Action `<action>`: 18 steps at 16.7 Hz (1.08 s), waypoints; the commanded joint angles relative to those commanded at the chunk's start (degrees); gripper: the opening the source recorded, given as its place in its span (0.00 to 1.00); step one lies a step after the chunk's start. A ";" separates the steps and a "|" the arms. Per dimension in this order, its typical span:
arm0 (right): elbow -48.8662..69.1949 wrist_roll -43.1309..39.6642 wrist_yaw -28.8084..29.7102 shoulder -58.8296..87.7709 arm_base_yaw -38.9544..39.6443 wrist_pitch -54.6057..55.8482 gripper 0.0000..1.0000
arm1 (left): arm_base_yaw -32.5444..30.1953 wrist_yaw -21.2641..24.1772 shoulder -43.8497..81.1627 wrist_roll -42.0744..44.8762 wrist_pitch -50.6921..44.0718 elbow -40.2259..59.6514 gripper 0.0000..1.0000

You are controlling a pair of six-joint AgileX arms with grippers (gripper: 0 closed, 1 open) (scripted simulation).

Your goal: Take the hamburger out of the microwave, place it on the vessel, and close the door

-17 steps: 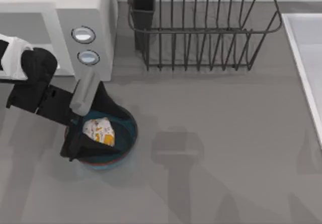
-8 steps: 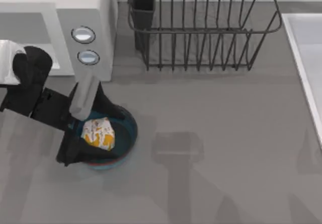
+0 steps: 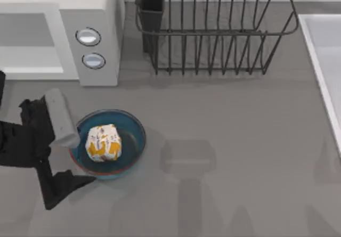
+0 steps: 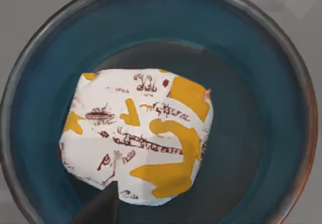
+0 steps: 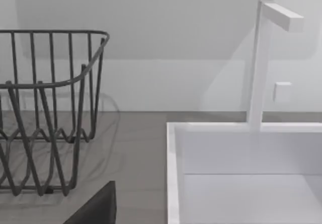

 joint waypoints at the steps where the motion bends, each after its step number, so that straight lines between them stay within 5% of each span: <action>1: 0.00 0.00 0.00 0.00 0.00 0.00 1.00 | 0.31 -3.49 -7.24 -5.61 2.44 -3.88 1.00; 10: 0.00 0.00 0.00 0.00 0.00 0.00 1.00 | 4.46 -29.14 -63.45 -47.07 19.32 -30.10 1.00; 18: 0.00 0.00 0.00 0.00 0.00 0.00 1.00 | 6.31 -35.11 -76.61 -55.74 22.74 -35.31 1.00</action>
